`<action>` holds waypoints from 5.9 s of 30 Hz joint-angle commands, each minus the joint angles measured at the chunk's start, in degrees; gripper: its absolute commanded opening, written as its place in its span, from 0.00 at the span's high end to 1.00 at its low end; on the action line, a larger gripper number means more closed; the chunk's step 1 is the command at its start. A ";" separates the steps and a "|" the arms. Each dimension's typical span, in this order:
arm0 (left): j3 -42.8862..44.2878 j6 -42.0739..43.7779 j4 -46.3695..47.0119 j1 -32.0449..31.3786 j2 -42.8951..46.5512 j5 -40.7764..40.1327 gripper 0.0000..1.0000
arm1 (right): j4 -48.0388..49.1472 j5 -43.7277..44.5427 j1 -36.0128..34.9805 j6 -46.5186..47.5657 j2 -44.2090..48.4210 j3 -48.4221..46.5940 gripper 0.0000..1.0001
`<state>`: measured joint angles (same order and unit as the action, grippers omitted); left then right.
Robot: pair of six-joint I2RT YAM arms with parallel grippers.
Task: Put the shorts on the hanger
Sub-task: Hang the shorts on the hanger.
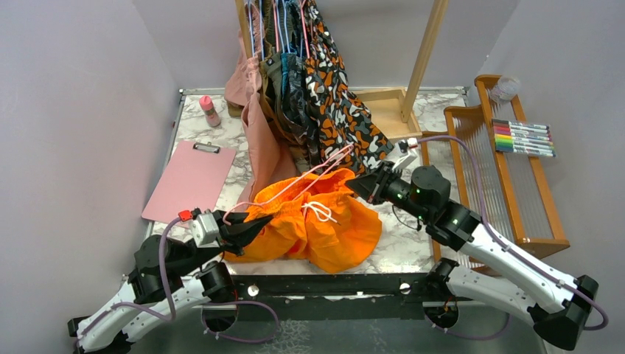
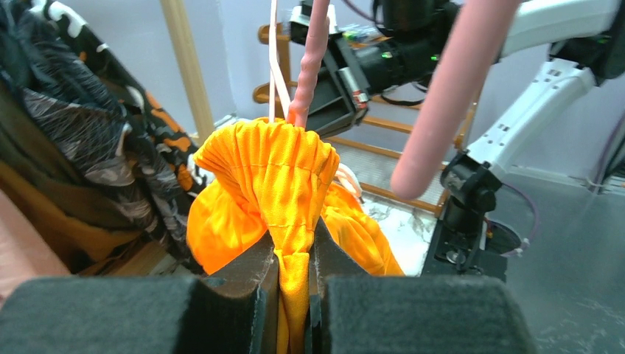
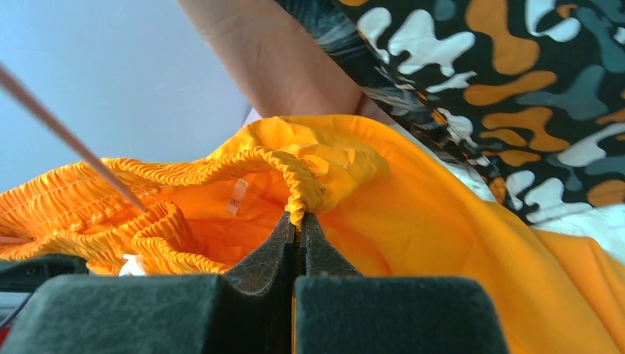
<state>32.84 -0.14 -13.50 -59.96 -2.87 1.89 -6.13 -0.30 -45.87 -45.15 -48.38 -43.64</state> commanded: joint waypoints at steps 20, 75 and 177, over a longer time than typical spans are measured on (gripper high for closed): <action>3.55 5.23 -4.12 0.12 -9.67 3.85 1.00 | -24.35 24.41 0.03 8.58 6.56 -5.99 0.99; 5.24 6.26 -5.96 0.13 -31.01 -2.71 1.00 | -29.58 22.50 0.07 26.43 0.97 -20.63 0.99; -1.03 -14.14 18.40 0.20 -36.87 -0.97 1.00 | -13.19 -5.25 0.02 23.10 10.06 -4.66 0.99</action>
<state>31.57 -12.25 2.85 -59.96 -39.16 -0.43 -18.52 -7.31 -45.67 -23.29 -38.96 -48.88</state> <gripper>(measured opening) 0.122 0.014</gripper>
